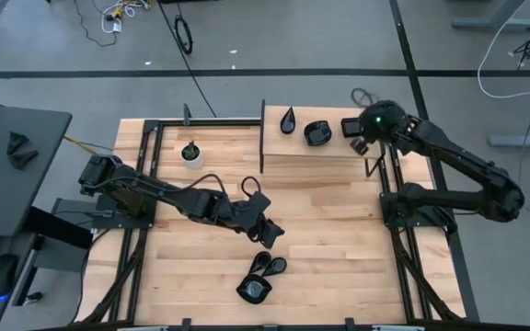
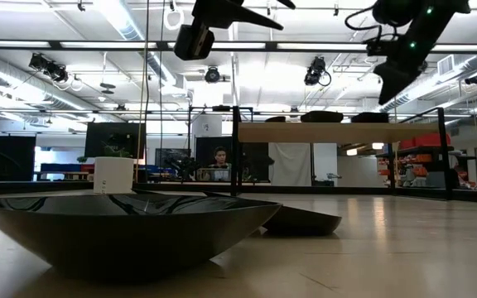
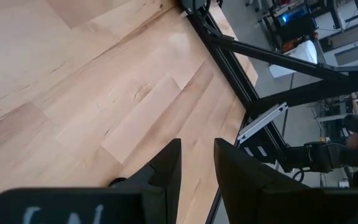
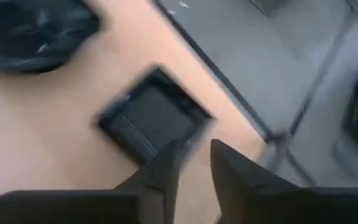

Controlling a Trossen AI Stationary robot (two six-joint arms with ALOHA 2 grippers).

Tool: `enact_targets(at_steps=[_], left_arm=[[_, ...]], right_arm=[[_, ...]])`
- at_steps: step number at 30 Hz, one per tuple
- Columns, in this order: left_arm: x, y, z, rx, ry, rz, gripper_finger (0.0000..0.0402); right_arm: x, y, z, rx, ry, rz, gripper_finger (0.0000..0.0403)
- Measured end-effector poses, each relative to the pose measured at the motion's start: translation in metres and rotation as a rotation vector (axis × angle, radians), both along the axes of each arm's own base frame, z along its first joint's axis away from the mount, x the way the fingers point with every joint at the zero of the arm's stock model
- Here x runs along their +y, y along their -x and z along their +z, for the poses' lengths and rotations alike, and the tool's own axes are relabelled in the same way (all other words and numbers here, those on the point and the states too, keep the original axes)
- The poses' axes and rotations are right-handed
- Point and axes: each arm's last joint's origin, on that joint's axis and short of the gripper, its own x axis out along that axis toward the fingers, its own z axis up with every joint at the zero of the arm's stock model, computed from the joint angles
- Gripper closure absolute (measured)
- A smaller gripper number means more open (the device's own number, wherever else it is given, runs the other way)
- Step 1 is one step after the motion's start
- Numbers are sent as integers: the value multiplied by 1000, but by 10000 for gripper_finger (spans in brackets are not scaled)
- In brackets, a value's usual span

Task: Pick & Place Mini shaped plates
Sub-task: Stack the square plate on top of the square plate on the shelf, then stack the leaf-shaped plate on top of the leaf-shaped plate on the shelf

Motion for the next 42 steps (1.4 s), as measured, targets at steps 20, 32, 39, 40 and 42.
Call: enact_targets(at_steps=[20, 32, 39, 40, 42], left_arm=[[3, -1, 0, 1, 3, 8, 303], [3, -1, 0, 0, 5, 6, 303], [3, -1, 0, 0, 2, 5, 303], [3, -1, 0, 0, -8, -1, 303], [2, -1, 0, 1, -31, -29, 303]], right_arm=[[-28, 8, -21, -93, -262, -228, 394], [-15, 17, -19, -81, -330, -217, 396], [15, 23, -5, -246, -344, -246, 401], [23, 22, -2, -294, -367, -240, 401], [38, 20, 3, -378, -400, -217, 401]])
